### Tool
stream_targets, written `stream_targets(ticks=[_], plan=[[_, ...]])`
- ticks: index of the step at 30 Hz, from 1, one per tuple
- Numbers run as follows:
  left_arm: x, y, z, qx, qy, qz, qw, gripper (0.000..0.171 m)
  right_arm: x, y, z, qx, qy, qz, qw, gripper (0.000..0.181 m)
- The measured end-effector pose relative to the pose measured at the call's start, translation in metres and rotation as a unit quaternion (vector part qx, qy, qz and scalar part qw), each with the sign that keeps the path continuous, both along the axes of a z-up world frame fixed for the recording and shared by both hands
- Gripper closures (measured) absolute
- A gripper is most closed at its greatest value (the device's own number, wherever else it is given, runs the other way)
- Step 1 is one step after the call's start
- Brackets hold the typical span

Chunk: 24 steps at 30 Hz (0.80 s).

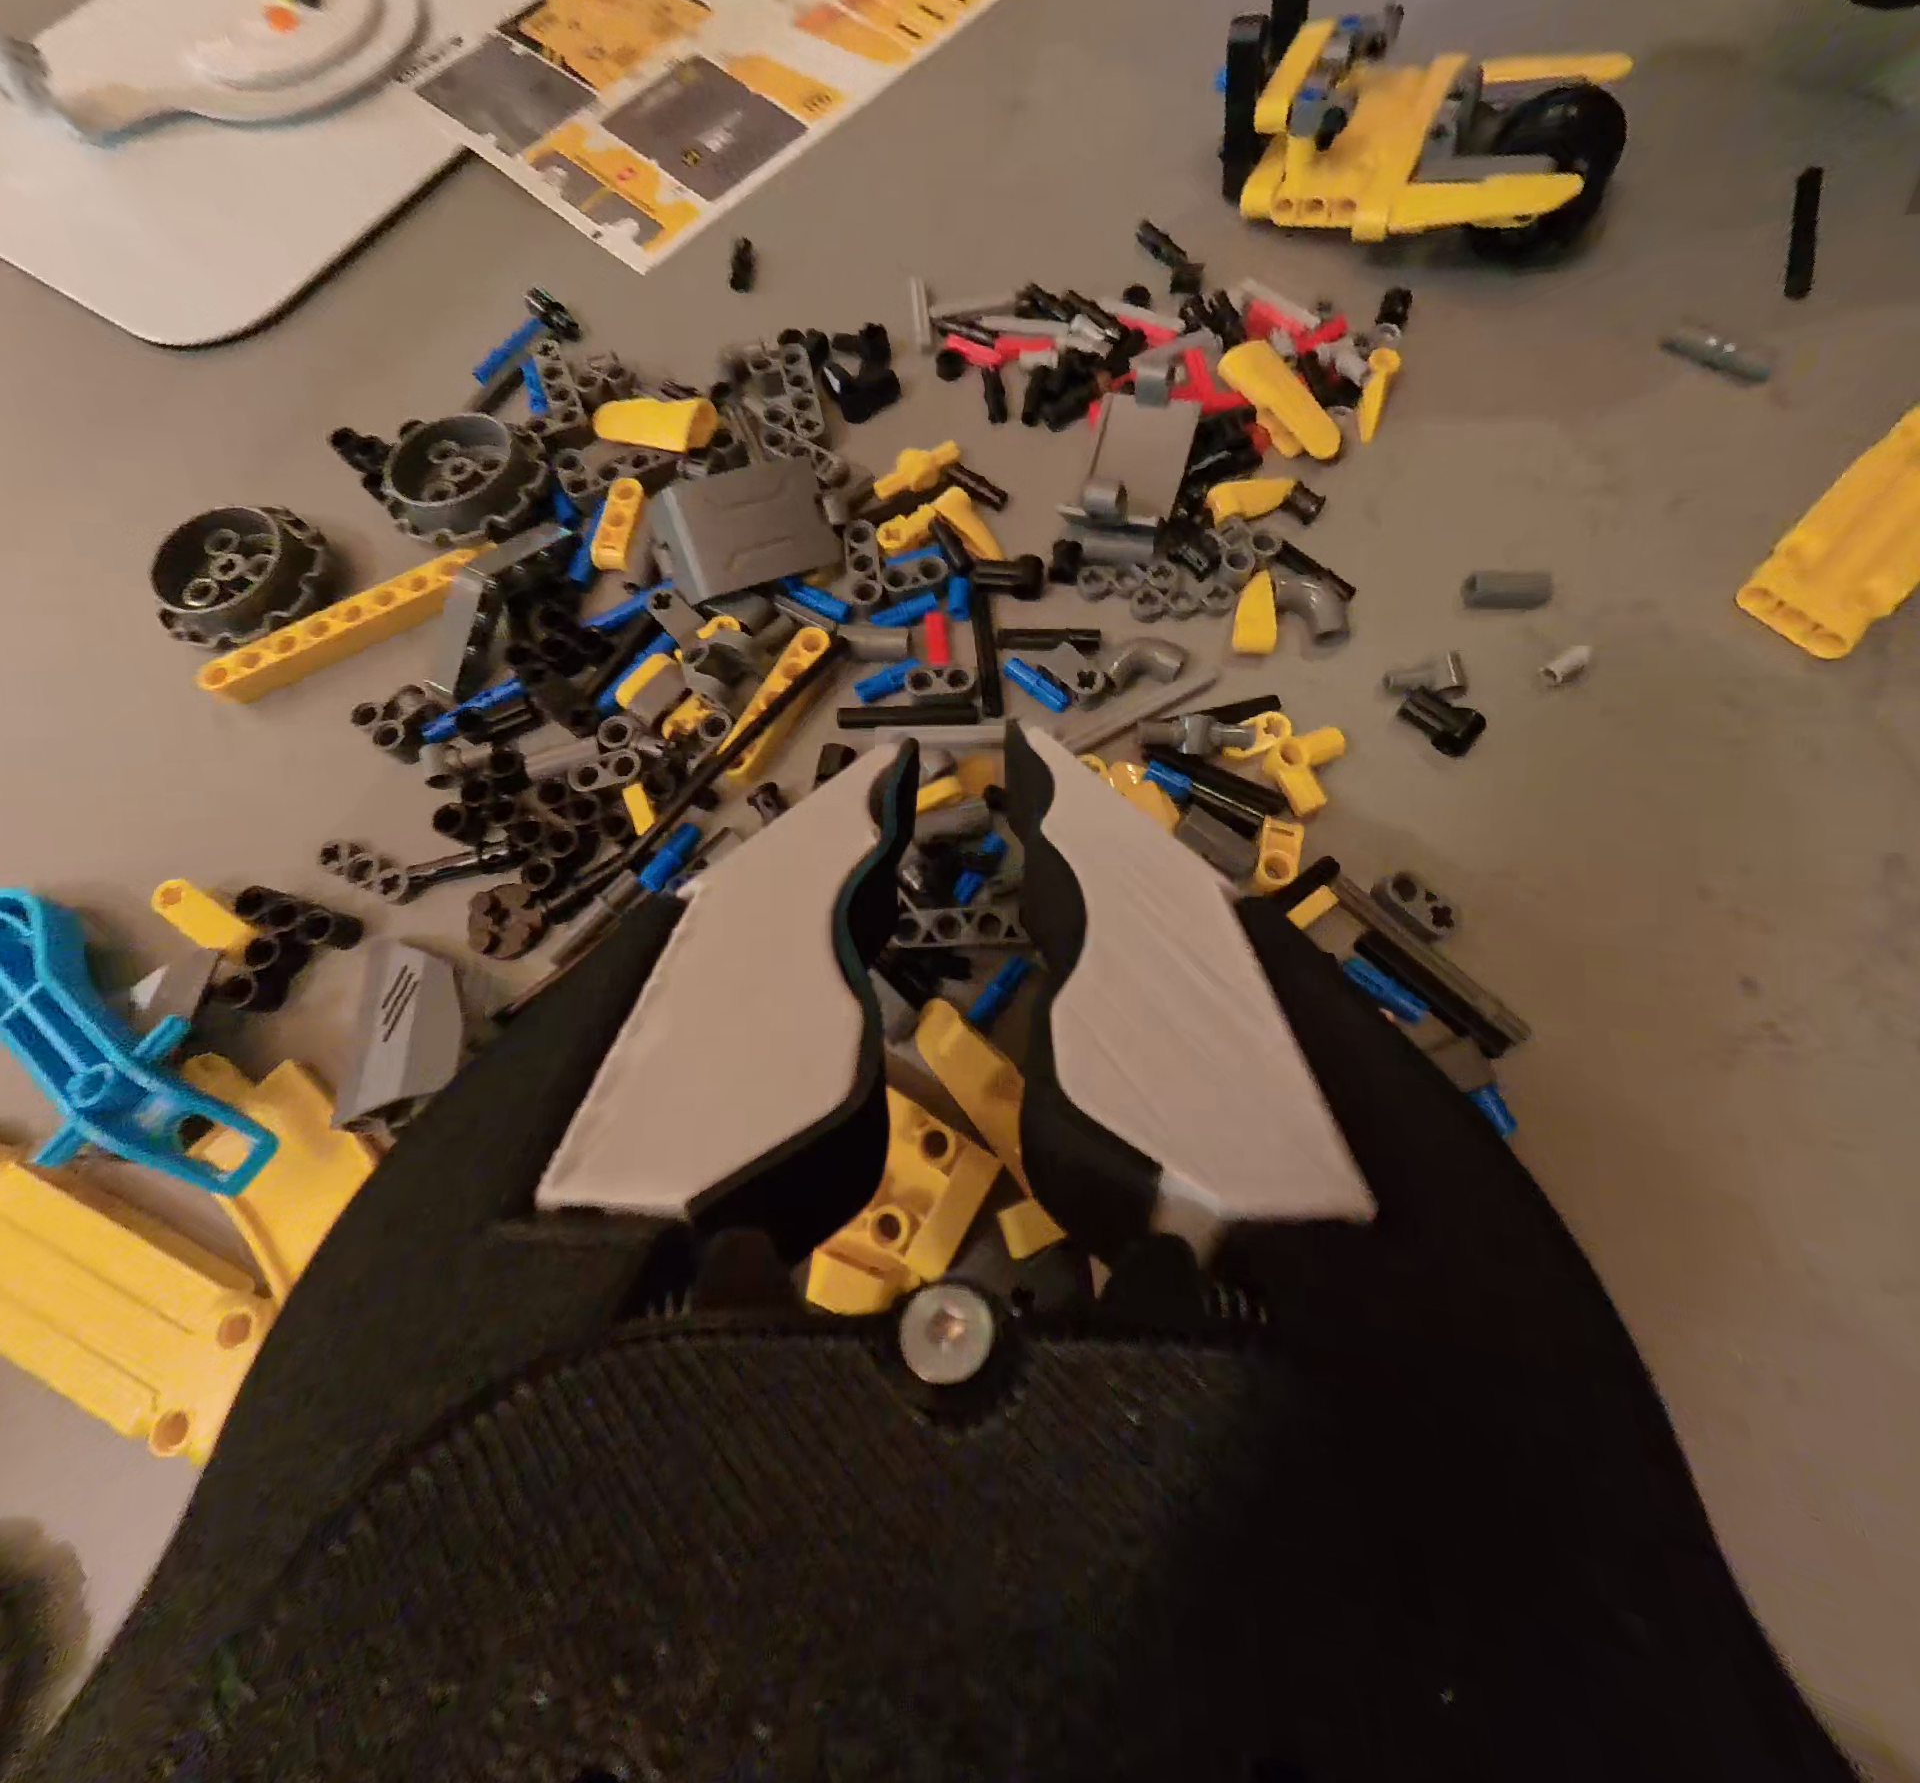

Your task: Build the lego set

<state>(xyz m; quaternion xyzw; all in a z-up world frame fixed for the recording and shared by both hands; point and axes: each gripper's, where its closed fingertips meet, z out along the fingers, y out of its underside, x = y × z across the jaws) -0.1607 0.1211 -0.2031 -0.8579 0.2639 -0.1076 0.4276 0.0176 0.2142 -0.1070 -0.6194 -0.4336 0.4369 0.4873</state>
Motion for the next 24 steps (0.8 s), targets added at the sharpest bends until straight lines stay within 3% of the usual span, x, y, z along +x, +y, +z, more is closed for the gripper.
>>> stream_targets(ticks=[12,24], plan=[[-0.002,-0.007,-0.015,-0.044,0.013,-0.007,0.999,0.157,-0.001,0.004,-0.009,-0.011,-0.010,-0.002,1.000,0.141],[-0.009,-0.005,-0.018,-0.043,0.036,0.009,0.998,0.154,-0.002,0.003,-0.010,-0.011,-0.013,0.000,1.000,0.141]])
